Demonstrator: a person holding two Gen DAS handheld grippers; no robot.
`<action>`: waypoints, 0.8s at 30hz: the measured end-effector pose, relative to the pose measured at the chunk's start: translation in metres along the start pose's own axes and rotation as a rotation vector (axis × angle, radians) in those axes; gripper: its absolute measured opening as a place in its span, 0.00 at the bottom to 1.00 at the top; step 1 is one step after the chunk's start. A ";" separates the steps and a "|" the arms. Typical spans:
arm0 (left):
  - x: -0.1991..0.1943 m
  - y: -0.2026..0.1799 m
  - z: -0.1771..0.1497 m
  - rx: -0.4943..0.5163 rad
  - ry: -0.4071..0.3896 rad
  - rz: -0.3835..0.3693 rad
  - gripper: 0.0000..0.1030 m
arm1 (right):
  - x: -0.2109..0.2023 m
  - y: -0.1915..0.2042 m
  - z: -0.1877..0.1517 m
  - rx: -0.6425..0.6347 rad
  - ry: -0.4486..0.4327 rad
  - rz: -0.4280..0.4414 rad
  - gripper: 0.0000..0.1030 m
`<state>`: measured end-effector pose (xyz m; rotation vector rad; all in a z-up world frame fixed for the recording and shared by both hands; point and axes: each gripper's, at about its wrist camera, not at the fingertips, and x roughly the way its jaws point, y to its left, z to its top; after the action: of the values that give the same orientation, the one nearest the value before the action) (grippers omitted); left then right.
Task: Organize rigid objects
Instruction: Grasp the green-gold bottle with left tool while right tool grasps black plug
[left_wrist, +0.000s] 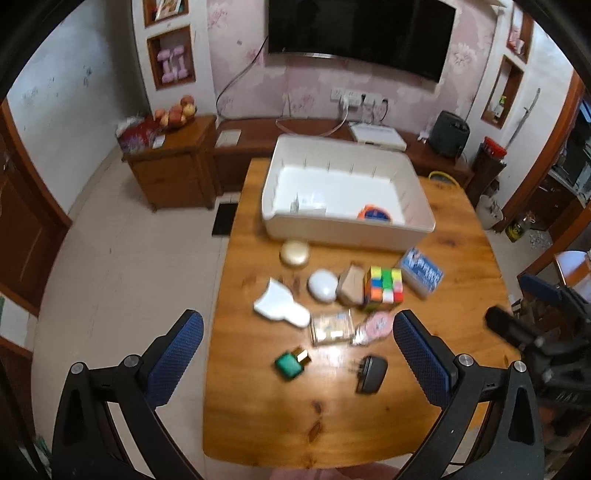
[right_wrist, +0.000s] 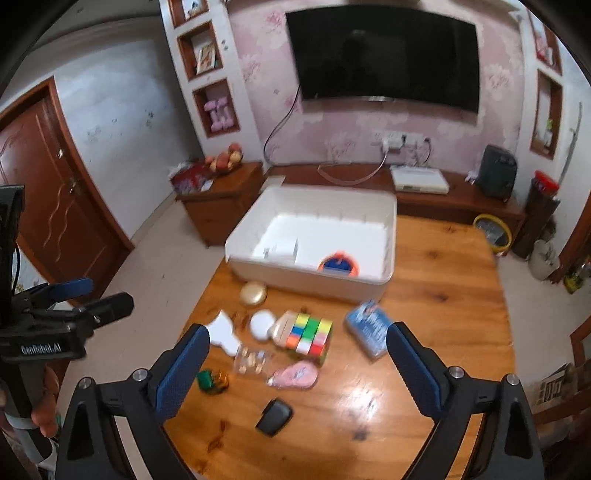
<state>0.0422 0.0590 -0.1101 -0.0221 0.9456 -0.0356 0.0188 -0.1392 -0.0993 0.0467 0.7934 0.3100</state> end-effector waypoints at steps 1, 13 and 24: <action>0.005 0.001 -0.004 -0.010 0.021 -0.004 0.99 | 0.007 0.004 -0.007 -0.019 0.025 0.008 0.94; 0.069 0.029 -0.033 -0.230 0.195 0.049 0.99 | 0.069 0.047 -0.085 -0.407 0.142 0.108 0.94; 0.141 0.031 -0.043 -0.369 0.381 0.073 0.99 | 0.130 0.048 -0.118 -0.567 0.260 0.132 0.94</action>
<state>0.0903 0.0838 -0.2500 -0.3311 1.3232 0.2089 0.0087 -0.0640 -0.2643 -0.4834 0.9366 0.6665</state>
